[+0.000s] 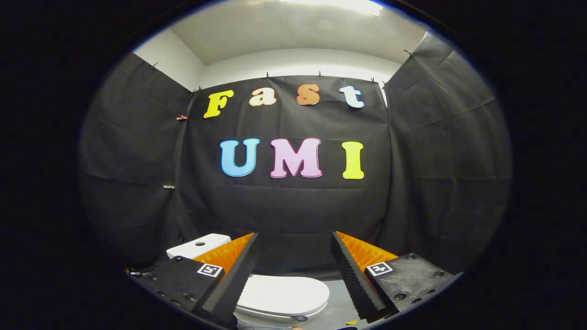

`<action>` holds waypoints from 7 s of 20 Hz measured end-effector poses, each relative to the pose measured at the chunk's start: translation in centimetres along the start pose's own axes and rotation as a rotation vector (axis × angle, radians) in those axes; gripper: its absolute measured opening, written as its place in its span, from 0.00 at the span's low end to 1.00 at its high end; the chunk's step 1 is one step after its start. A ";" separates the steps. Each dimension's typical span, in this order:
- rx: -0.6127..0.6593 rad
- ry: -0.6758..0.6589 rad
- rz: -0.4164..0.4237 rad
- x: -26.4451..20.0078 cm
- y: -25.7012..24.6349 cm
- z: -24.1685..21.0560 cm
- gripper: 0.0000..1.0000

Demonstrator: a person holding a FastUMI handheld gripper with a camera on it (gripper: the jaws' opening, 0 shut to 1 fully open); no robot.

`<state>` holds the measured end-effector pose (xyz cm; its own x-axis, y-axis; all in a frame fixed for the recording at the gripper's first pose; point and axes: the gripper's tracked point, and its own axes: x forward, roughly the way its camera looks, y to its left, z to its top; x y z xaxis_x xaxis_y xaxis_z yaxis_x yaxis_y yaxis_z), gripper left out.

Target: Open the toilet lid.

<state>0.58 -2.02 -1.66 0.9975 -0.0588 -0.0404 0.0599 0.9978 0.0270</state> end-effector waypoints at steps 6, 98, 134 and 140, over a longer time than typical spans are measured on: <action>0.023 0.029 -0.065 1.5 -2.8 -1.7 0.98; 0.159 0.576 -0.073 9.6 7.1 -34.5 0.05; -0.235 0.437 0.252 11.3 31.3 -30.4 0.05; -0.227 0.441 0.298 10.7 32.4 -30.9 0.16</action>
<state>12.04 30.55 -32.04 0.8563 0.1954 -0.4780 -0.2799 0.9535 -0.1116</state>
